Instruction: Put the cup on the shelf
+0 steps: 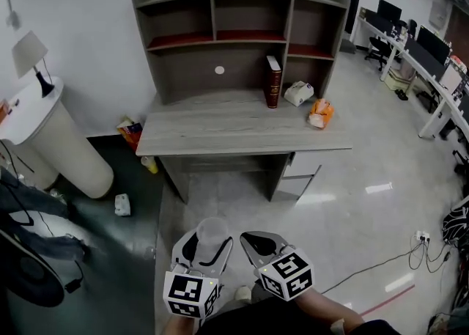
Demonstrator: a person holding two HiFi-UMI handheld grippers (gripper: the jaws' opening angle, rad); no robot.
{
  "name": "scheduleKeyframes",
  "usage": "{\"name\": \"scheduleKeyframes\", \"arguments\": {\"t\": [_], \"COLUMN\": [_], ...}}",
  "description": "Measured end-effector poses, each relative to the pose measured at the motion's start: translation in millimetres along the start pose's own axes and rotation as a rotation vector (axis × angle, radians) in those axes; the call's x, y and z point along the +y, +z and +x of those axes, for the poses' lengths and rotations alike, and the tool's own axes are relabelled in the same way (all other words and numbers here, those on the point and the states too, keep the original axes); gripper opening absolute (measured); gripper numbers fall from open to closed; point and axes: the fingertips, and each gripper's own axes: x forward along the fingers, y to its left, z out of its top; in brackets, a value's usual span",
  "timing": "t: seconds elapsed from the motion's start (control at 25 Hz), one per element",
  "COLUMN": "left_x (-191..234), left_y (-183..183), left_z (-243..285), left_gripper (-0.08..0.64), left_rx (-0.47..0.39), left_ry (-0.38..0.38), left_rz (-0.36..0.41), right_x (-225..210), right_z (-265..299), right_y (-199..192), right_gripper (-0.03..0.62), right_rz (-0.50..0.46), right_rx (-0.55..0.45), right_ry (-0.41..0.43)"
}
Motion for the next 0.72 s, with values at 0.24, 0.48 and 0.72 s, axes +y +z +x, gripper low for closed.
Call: {"name": "scheduleKeyframes", "arguments": {"t": [0.24, 0.48, 0.72], "left_x": [12.1, 37.1, 54.0], "left_y": [-0.2, 1.2, 12.8], "left_z": [4.7, 19.7, 61.4], "left_gripper": [0.285, 0.285, 0.285], "left_rx": [0.0, 0.012, 0.013], "left_ry": [0.024, 0.037, 0.022], "left_rz": [-0.01, -0.039, -0.033], "right_x": [-6.1, -16.6, -56.8], "right_z": [19.0, 42.6, 69.8], "right_y": [7.0, 21.9, 39.2], "right_gripper": [0.0, 0.0, 0.0], "right_rz": [0.015, 0.003, 0.016], "right_rx": [0.004, 0.006, -0.003], "right_ry": [0.019, 0.02, 0.004]}}
